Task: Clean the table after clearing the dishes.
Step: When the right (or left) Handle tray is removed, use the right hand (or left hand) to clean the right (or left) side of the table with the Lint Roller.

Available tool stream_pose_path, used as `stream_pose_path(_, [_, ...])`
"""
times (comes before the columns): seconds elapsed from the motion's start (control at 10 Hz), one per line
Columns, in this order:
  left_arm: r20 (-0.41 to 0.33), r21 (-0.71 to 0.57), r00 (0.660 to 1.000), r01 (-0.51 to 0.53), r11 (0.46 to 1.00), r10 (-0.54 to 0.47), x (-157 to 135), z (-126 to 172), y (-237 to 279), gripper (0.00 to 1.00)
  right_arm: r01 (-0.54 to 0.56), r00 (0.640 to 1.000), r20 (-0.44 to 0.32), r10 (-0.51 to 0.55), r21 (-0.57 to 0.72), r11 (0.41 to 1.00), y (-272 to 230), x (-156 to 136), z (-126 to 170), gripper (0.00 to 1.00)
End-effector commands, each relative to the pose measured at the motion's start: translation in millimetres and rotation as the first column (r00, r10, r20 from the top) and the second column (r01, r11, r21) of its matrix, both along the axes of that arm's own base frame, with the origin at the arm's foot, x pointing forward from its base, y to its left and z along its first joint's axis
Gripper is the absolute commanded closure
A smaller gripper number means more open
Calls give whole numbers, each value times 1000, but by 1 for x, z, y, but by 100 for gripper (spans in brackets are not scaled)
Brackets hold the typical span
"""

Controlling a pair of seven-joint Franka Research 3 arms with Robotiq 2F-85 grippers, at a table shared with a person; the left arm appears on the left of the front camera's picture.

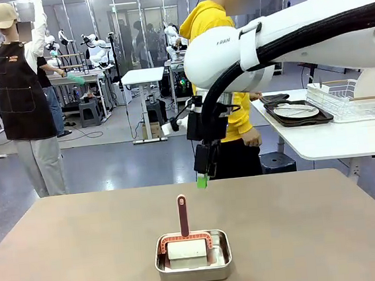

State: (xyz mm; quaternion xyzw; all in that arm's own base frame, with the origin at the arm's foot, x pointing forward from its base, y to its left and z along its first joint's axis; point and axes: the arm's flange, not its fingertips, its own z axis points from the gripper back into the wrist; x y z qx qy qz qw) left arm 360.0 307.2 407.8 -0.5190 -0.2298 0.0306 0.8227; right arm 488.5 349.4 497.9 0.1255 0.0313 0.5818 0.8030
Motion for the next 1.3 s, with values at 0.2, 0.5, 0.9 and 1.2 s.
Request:
stream_pose_path(0.2, [20,-14,1000,4,1000,-4,-3,1,1,0,-194,981,-11,193,-30,981,25,2,-35,0])
stream_pose_path(0.5, [20,-14,1000,4,1000,-4,-3,1,1,0,-233,972,-17,233,-78,969,60,16,-59,0])
stream_pose_path(0.9, [20,-14,1000,4,1000,-4,-3,1,1,0,-270,962,-69,263,-112,956,96,21,-87,0])
stream_pose_path(1.2, [20,-14,1000,4,1000,-4,-3,1,1,0,-267,963,-81,258,-142,953,102,22,-93,18])
